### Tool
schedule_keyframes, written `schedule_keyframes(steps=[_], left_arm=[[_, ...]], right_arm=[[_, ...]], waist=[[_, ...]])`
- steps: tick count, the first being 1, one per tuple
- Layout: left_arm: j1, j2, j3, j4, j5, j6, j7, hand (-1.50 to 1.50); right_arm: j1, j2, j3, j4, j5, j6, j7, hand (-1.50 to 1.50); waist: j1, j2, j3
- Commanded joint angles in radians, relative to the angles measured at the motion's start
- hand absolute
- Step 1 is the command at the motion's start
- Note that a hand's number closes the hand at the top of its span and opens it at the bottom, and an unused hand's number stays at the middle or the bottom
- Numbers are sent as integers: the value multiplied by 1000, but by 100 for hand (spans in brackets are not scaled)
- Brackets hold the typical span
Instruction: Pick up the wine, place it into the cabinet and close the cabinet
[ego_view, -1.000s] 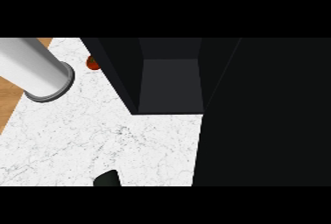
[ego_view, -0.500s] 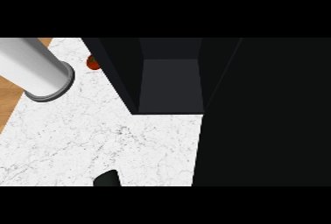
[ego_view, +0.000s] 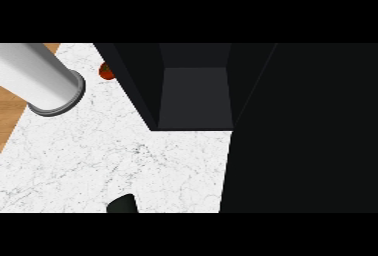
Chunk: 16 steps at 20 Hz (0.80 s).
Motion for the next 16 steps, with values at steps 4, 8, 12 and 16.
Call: schedule_keyframes(steps=[4,8,12,16], left_arm=[[-97,-63,59,115,43,-32,-53,-150],[-81,-26,102,140,67,10,-110,-150],[-107,-78,111,166,59,-23,-104,-150],[-130,-40,151,86,92,-116,-96,-150]], right_arm=[[-34,10,-28,-112,-71,-27,94,-150],[-5,6,-4,-132,-45,-5,87,-150],[14,23,18,-151,-34,-6,93,-150],[-55,30,28,-142,9,-33,135,-150]], waist=[[0,1,-1],[2,0,-1],[0,0,-1],[3,-1,-1]])
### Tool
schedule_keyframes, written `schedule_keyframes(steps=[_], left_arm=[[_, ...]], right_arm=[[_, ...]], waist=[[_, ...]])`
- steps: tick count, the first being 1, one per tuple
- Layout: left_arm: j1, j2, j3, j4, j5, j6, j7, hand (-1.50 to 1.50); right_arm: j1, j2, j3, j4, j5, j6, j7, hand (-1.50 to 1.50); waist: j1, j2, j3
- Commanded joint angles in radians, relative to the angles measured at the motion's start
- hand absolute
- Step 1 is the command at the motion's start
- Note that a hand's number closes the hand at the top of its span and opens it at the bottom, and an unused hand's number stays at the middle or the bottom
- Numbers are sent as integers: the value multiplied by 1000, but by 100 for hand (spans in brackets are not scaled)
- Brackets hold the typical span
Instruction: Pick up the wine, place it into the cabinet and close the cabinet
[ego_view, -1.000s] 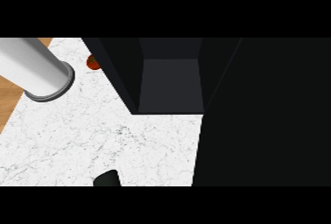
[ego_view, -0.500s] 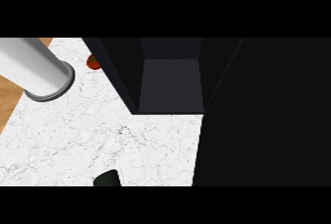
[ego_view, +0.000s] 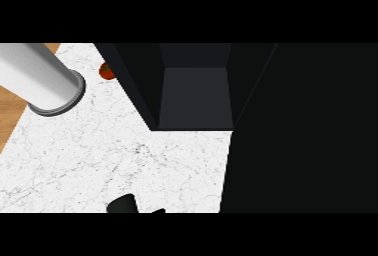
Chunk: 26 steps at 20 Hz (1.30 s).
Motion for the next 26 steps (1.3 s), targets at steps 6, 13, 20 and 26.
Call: schedule_keyframes(steps=[6,13,20,26], left_arm=[[-66,-3,90,69,69,-86,-85,-150],[-74,-67,81,57,39,-152,-68,-150],[-142,-114,73,186,-31,-208,-78,150],[-82,-124,148,217,66,-121,-131,150]], right_arm=[[-57,-32,-139,-62,-137,21,63,-150],[69,5,-71,-82,-105,58,-21,-150],[-15,61,68,-87,43,-26,58,-150],[9,45,40,-101,21,-5,51,-150]], waist=[[1,1,-1],[0,1,0],[0,0,-1],[-1,0,-2]])
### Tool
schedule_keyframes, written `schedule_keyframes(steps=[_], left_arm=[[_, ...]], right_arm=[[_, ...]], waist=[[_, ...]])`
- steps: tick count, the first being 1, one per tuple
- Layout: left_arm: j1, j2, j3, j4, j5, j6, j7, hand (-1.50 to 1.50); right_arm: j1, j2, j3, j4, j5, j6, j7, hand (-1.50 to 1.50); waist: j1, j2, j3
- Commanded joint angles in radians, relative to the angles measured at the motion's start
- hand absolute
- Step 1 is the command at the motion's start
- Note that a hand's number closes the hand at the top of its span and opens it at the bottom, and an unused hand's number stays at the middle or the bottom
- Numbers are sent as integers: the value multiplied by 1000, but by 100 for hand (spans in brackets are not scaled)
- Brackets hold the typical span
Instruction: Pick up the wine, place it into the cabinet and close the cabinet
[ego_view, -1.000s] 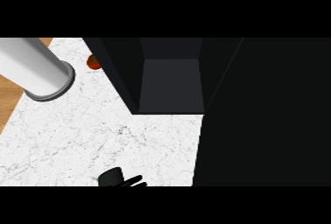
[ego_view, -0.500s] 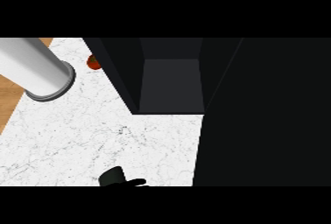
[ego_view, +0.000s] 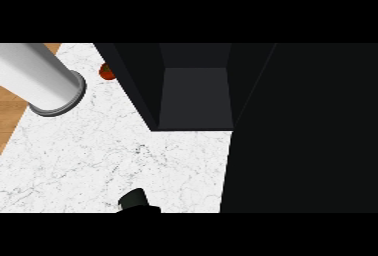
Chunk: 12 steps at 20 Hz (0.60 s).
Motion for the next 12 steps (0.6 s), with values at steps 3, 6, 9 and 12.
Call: schedule_keyframes(steps=[3,6,9,12], left_arm=[[137,-187,207,-14,461,-80,18,150],[184,-300,311,-29,671,-133,52,150],[169,-335,422,-52,871,-229,61,150],[80,-286,594,-88,1051,-335,117,150]], right_arm=[[-2,7,-13,-47,-2,-13,-10,-150],[-5,10,-24,-21,13,-18,-34,-150],[-9,9,-21,-19,1,-17,-28,-150],[9,1,-4,-34,-16,3,-21,-150]], waist=[[30,17,-13],[61,31,-20],[40,20,-14],[9,5,-6]])
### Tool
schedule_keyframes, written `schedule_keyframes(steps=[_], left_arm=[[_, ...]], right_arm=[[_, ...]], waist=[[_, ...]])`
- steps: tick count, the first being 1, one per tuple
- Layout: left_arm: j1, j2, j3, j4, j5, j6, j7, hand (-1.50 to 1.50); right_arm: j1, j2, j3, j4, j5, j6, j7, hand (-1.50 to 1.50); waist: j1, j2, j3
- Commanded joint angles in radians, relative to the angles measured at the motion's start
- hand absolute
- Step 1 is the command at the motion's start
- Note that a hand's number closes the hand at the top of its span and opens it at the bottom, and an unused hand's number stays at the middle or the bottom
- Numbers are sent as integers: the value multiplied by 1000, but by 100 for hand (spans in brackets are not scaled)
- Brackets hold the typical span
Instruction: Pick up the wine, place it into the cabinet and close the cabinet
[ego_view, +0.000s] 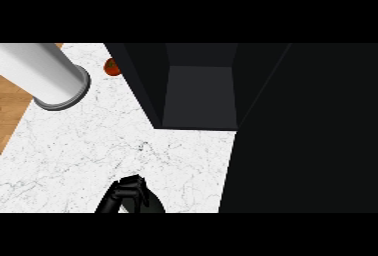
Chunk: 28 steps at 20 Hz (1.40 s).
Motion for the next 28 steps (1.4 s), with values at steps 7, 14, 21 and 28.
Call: schedule_keyframes(steps=[7,14,21,28], left_arm=[[-137,49,306,-42,453,-246,151,150],[-103,40,233,-320,519,-243,445,150],[-147,60,220,-525,522,-164,679,150],[-293,-58,95,-528,453,-69,789,150]], right_arm=[[67,3,43,-110,-44,24,54,-150],[45,-19,-71,-105,-130,44,49,-150],[-17,18,-17,-68,-66,12,72,-150],[-13,2,-77,-84,-113,20,99,-150]], waist=[[-31,-12,5],[-25,-12,6],[-22,-12,5],[-30,-10,5]])
